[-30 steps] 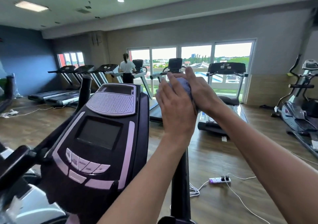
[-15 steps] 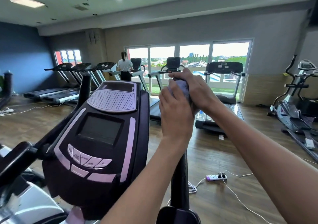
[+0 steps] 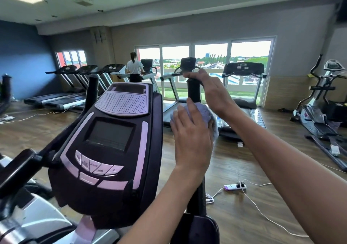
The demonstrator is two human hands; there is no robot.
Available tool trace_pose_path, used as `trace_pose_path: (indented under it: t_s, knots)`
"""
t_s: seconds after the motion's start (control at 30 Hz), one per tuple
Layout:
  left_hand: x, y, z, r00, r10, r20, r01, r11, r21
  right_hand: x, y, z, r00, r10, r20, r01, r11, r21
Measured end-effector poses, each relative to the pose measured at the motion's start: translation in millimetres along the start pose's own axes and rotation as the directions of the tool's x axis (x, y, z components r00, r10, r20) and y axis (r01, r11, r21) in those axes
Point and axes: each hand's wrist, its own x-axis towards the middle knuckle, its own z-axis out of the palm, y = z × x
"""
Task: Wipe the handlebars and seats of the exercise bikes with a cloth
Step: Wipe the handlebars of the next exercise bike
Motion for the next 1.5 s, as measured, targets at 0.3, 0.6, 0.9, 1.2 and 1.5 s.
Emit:
trace_pose_path:
  t_s: [0.3, 0.6, 0.9, 1.2, 1.5]
  knots:
    - [15.7, 10.4, -0.9, 0.998, -0.018, 0.055, 0.006, 0.979, 0.206, -1.5, -1.0, 3.3, 1.000, -0.004, -0.019, 0.002, 0.997, -0.083]
    - [-33.0, 6.7, -23.5, 0.972, -0.063, 0.228, 0.005, 0.969, 0.248, -5.6, -6.0, 0.5, 1.000, 0.012, -0.009, -0.012, 0.994, -0.111]
    - [20.1, 9.1, -25.4, 0.967, -0.039, 0.252, 0.019, 0.997, 0.081, -1.9, -8.0, -3.6, 0.998, 0.042, 0.047, -0.035, 0.989, -0.144]
    - [-48.6, 2.3, -90.0, 0.804, -0.145, 0.577, 0.209, 0.977, -0.045, -13.6, -14.0, 5.7, 0.992, 0.081, 0.101, -0.066, 0.987, -0.146]
    - [-27.5, 22.8, -32.4, 0.929, -0.134, 0.346, 0.054, 0.971, 0.232, -37.3, -17.1, 12.7, 0.991, 0.087, 0.097, -0.080, 0.994, -0.075]
